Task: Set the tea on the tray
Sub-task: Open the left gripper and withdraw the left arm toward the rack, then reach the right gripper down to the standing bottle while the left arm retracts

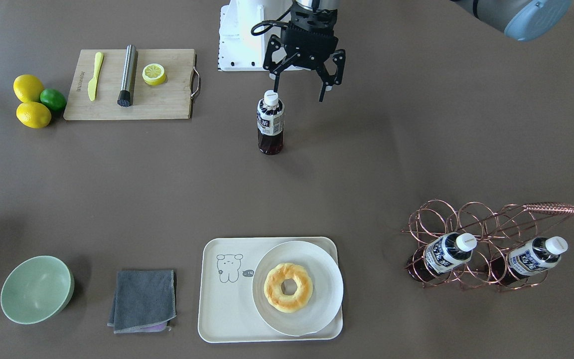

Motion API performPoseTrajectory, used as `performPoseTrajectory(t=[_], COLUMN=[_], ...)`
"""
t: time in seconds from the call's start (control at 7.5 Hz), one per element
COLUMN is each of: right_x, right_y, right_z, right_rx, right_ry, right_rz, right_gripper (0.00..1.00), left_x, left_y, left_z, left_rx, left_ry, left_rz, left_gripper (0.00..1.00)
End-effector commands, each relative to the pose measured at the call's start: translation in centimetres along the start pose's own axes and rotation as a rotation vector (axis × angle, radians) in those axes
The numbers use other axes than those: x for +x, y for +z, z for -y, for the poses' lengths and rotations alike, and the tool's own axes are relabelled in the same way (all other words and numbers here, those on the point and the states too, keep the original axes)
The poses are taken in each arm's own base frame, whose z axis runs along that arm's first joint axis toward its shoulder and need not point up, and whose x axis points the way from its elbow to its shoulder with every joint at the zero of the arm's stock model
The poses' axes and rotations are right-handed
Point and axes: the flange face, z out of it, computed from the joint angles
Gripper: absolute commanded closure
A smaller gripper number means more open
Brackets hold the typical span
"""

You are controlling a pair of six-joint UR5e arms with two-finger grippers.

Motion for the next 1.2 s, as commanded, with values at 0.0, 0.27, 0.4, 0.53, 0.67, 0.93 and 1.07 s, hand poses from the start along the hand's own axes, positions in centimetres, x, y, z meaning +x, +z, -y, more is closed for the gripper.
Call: performPoseTrajectory(t=[0.0, 0.27, 0.4, 0.53, 0.67, 0.93, 1.07], right_x=[-10.1, -19.6, -25.5, -32.4, -38.1, -51.2, -55.8], right_y=[-3.7, -4.3, -3.4, -1.4, -1.0, -1.7, -1.6], right_z=[1.0, 4.2, 6.3, 7.3, 8.3, 9.6, 8.9], right_rx=[0.051, 0.06, 0.083, 0.079, 0.086, 0.08, 0.108], right_ry=[0.09, 0.154, 0.2, 0.237, 0.282, 0.325, 0.349], right_rz=[0.091, 0.166, 0.171, 0.191, 0.189, 0.089, 0.069], right_gripper=[0.0, 0.0, 0.0, 0.0, 0.0, 0.0, 0.0], left_x=[-9.3, -16.3, -19.9, -24.7, -29.4, -38.6, -41.2], left_y=[-1.6, -2.0, -1.9, -1.4, -1.0, -0.2, -0.4], left_z=[1.6, 3.4, 3.7, 3.0, 3.2, 4.6, 5.3], left_rx=[-0.083, -0.15, -0.164, -0.169, -0.16, -0.199, -0.196], left_ry=[0.031, 0.084, 0.09, 0.122, 0.128, 0.161, 0.153], left_rz=[0.007, 0.012, 0.0, -0.015, -0.015, -0.029, -0.012], left_gripper=[0.03, 0.03, 0.03, 0.03, 0.03, 0.03, 0.03])
